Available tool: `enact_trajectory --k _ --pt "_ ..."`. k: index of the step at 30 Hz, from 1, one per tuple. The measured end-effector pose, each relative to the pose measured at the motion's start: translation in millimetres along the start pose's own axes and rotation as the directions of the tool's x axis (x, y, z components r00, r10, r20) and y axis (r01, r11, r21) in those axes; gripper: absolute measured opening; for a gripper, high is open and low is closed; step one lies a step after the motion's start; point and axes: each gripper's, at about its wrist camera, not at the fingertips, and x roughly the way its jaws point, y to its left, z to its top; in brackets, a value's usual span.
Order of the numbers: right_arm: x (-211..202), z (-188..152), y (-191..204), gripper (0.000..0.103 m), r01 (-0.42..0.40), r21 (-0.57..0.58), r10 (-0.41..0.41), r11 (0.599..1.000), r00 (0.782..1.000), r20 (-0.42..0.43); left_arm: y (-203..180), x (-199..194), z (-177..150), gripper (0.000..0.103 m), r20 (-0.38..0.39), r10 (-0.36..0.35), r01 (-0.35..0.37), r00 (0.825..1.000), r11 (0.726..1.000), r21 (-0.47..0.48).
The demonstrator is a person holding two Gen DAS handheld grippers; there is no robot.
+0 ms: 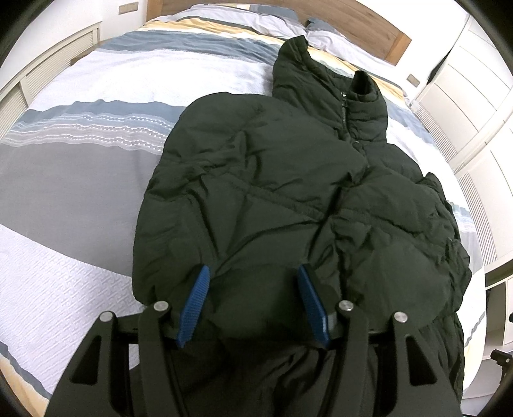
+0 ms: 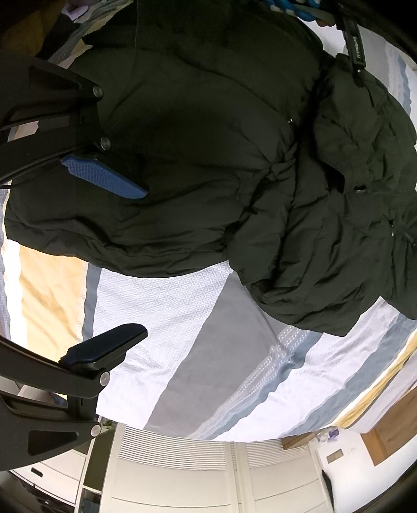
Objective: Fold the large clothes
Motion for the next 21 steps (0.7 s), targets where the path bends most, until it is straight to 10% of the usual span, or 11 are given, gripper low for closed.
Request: enact_trajectory --k 21 --pt "-1.5 -7.3 6.7 0.08 -0.003 0.004 0.004 1.0 1.0 -0.006 6.5 -7.0 -5.3 0.056 0.005 -0.001 0.001 1.0 1.0 -0.001"
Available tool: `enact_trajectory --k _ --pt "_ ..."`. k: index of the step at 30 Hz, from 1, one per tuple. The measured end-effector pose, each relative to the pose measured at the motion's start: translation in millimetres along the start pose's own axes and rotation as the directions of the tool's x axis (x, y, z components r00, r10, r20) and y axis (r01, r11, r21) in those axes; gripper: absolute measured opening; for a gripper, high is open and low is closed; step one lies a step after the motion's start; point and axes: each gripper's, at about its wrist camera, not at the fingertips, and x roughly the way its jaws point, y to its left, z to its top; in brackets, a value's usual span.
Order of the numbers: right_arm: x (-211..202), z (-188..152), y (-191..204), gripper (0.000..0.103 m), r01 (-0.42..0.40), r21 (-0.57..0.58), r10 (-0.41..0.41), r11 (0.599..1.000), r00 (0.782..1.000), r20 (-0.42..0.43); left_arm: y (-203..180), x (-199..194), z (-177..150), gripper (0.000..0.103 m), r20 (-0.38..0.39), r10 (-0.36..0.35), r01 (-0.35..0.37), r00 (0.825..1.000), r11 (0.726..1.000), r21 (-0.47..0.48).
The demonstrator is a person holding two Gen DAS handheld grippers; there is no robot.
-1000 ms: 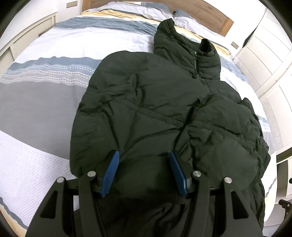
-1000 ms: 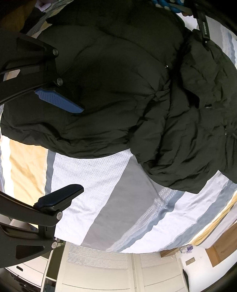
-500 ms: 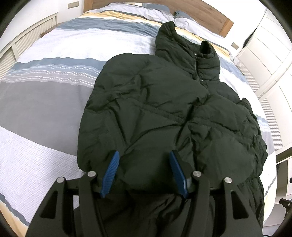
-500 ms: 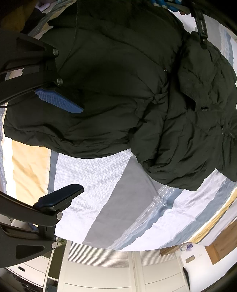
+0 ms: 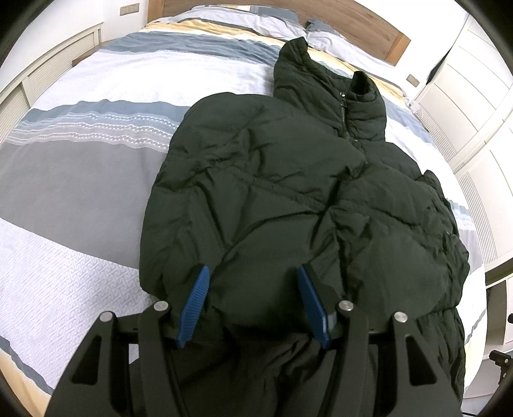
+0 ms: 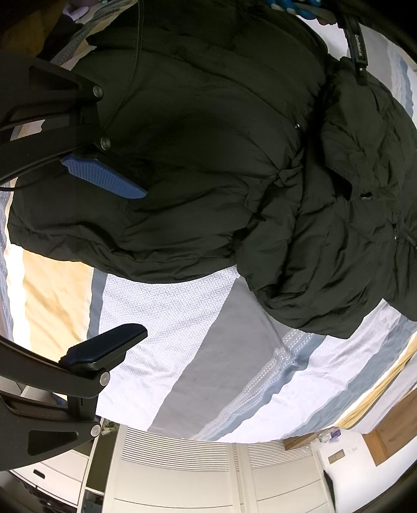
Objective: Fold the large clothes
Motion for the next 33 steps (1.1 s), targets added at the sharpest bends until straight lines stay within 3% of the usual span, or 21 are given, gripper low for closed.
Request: enact_trajectory --k 33 --pt "2 5 10 0.08 -0.009 -0.023 0.009 1.0 1.0 -0.006 11 -4 -8 0.056 0.004 0.006 -0.007 1.0 1.0 0.008"
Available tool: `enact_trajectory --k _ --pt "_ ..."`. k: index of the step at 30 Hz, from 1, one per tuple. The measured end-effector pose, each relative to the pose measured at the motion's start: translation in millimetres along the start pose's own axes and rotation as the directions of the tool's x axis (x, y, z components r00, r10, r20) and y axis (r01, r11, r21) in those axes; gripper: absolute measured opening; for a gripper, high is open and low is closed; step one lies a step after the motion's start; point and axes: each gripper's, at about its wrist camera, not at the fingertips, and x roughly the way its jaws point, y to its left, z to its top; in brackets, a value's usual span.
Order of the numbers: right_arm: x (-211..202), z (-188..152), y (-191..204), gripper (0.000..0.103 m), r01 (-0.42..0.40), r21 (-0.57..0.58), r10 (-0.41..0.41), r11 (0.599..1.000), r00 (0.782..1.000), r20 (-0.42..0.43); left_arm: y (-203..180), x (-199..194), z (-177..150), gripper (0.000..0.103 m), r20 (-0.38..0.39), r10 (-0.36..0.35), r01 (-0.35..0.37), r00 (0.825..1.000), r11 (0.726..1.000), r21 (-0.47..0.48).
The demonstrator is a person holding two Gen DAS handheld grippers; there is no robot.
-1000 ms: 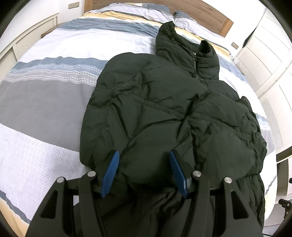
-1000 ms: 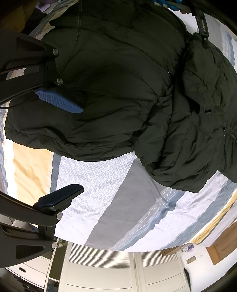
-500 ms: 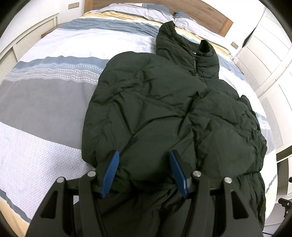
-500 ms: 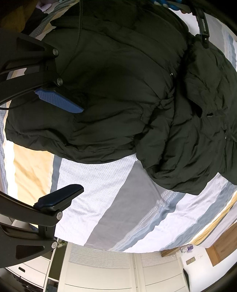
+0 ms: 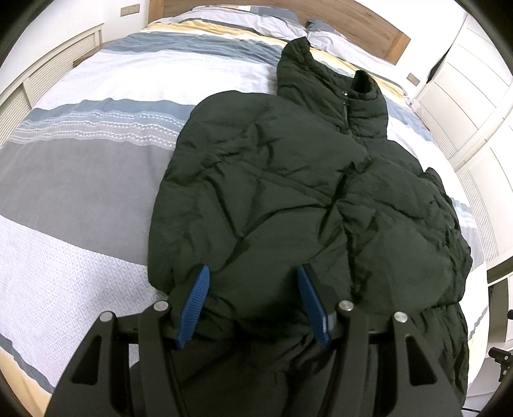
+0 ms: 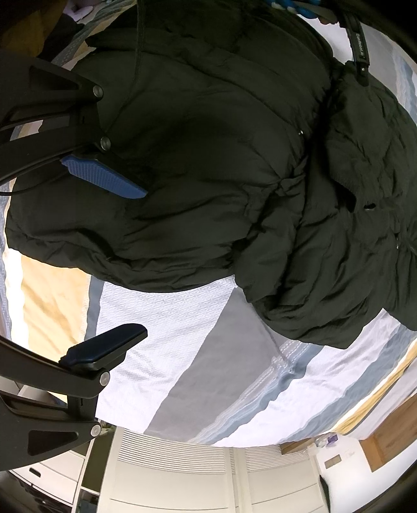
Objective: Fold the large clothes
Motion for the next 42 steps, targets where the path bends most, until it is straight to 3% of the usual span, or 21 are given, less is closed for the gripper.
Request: enact_trajectory --k 10,17,19,21,26,29,31,35,42 --pt "-1 16 -2 0.08 -0.016 -0.008 0.016 1.0 0.999 0.031 10 -6 16 0.056 0.005 0.024 -0.024 1.0 1.0 -0.004" --pt "-9 66 -33 0.08 -0.112 0.05 0.104 0.992 0.983 0.151 22 -20 68 0.056 0.052 0.049 -0.049 0.997 0.999 0.004" --pt "-11 85 -44 0.084 -0.142 0.067 0.126 0.988 0.973 0.194 24 -20 90 0.056 0.062 0.052 -0.054 0.997 0.998 0.019" --pt "-14 108 -59 0.09 -0.18 0.08 0.155 0.981 0.956 0.25 23 -17 110 0.056 0.067 0.053 -0.056 0.996 0.998 0.039" --pt "-14 179 -92 0.094 -0.272 0.094 0.219 0.958 0.899 0.378 7 3 177 0.056 0.08 0.008 -0.014 0.997 0.997 0.07" --pt "-5 226 -109 0.094 -0.343 0.082 0.273 0.936 0.851 0.449 -3 25 211 0.056 0.074 -0.026 0.023 0.997 0.999 0.048" --pt "2 254 -121 0.094 -0.372 0.086 0.29 0.924 0.83 0.476 -10 45 238 0.056 0.075 -0.053 0.051 0.996 0.998 0.031" --pt "30 315 -147 0.094 -0.472 0.12 0.342 0.873 0.77 0.538 -23 86 278 0.056 0.075 -0.095 0.098 0.993 0.995 -0.025" --pt "83 400 -178 0.094 -0.554 0.22 0.335 0.803 0.724 0.603 -26 150 310 0.056 0.097 -0.167 0.181 0.981 0.969 -0.165"
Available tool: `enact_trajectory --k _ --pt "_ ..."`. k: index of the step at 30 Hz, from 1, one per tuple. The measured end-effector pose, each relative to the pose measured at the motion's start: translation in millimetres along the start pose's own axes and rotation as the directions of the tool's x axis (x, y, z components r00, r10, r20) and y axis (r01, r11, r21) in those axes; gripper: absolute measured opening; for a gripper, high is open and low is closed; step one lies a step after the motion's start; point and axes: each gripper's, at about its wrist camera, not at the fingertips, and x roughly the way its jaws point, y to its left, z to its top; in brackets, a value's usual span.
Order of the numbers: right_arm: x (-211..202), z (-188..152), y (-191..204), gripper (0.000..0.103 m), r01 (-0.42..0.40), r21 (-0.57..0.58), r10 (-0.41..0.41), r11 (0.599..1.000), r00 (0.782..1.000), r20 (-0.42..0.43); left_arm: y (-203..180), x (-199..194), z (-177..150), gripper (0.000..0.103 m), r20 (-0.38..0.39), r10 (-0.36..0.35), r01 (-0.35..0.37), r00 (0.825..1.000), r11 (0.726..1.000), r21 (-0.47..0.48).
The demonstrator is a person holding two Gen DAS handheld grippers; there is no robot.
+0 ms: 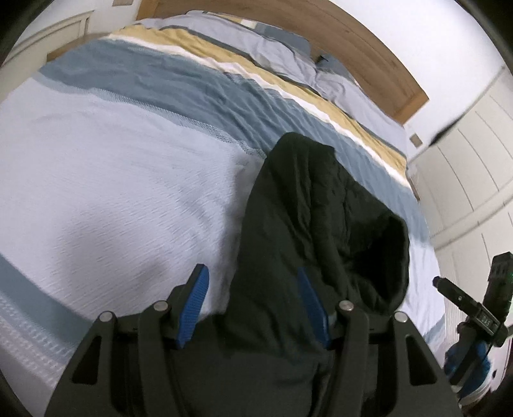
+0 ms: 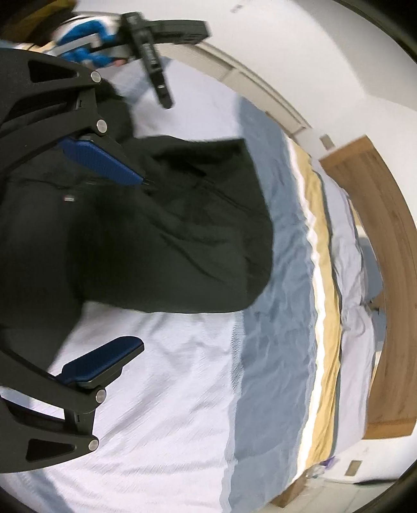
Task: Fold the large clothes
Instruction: 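Grasp the black coat at the collar with both grippers and lift it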
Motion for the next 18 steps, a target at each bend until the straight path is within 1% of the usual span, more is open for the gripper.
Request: enact_trajectory --k 3,8,11,15,16,17,18 --pt "18 14 -8 0.095 -0.032 0.051 0.03 0.998 0.999 0.038 3 18 5 0.056 0.002 -0.019 0.019 1.0 0.999 -0.036" --pt "44 30 -15 0.096 -0.037 0.094 0.031 0.995 0.998 0.062 2 48 8 0.056 -0.021 -0.038 0.037 0.999 0.997 -0.065" --pt "60 35 -20 0.096 -0.049 0.132 0.042 0.99 0.998 0.054 -4 64 8 0.056 -0.04 -0.015 0.013 0.999 0.998 -0.064" --pt "78 38 -23 0.096 -0.018 0.166 0.012 0.986 0.999 0.037 -13 84 6 0.056 -0.074 0.029 -0.034 0.997 0.997 -0.069" --pt "82 37 -22 0.095 -0.02 0.173 0.015 0.985 0.999 0.028 -17 89 5 0.056 -0.083 0.042 -0.047 0.996 0.997 -0.06" --pt "88 37 -19 0.09 -0.015 0.169 0.013 0.986 1.0 0.015 -20 91 3 0.052 -0.088 0.05 -0.055 0.995 0.997 -0.051" --pt "90 36 -17 0.067 -0.008 0.159 0.007 0.987 1.0 0.006 -23 93 2 0.038 -0.091 0.058 -0.061 0.994 0.997 -0.036"
